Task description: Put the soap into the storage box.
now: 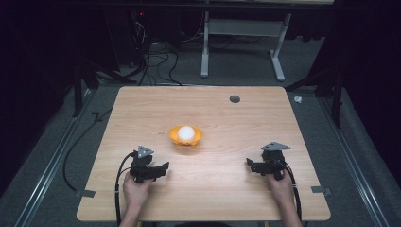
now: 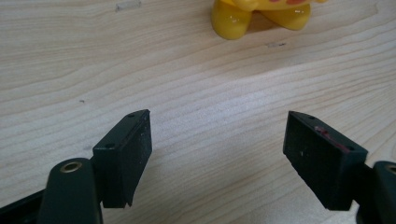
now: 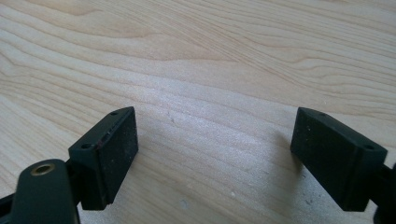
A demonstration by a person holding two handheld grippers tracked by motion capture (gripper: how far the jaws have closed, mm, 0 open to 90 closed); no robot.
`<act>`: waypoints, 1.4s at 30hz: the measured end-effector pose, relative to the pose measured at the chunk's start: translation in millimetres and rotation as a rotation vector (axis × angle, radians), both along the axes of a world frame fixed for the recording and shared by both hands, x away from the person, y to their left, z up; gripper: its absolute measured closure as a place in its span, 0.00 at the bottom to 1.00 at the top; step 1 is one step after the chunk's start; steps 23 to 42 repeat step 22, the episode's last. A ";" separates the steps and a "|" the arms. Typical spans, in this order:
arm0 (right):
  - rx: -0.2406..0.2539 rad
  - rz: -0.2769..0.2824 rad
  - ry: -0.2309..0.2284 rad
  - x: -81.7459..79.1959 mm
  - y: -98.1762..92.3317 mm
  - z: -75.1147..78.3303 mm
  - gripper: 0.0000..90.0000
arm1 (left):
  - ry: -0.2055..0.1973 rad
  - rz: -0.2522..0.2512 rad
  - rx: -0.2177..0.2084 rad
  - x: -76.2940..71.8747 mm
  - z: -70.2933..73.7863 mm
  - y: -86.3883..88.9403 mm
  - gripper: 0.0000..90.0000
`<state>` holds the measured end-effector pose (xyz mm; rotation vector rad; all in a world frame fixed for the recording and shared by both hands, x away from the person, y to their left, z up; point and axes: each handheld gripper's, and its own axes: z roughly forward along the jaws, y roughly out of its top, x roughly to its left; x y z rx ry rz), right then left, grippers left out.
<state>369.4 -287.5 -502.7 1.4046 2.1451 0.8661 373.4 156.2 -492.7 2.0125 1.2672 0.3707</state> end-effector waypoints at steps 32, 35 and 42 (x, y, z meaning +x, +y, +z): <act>0.000 0.001 0.000 -0.1 0.0 0.0 0.17 | -0.089 -0.006 0.079 -3.2 -14.4 -17.0 0.23; 0.000 0.001 0.000 -0.1 0.0 0.0 0.17 | -0.089 -0.006 0.079 -3.2 -14.4 -17.0 0.23; 0.000 0.001 0.000 -0.1 0.0 0.0 0.17 | -0.089 -0.006 0.079 -3.2 -14.4 -17.0 0.23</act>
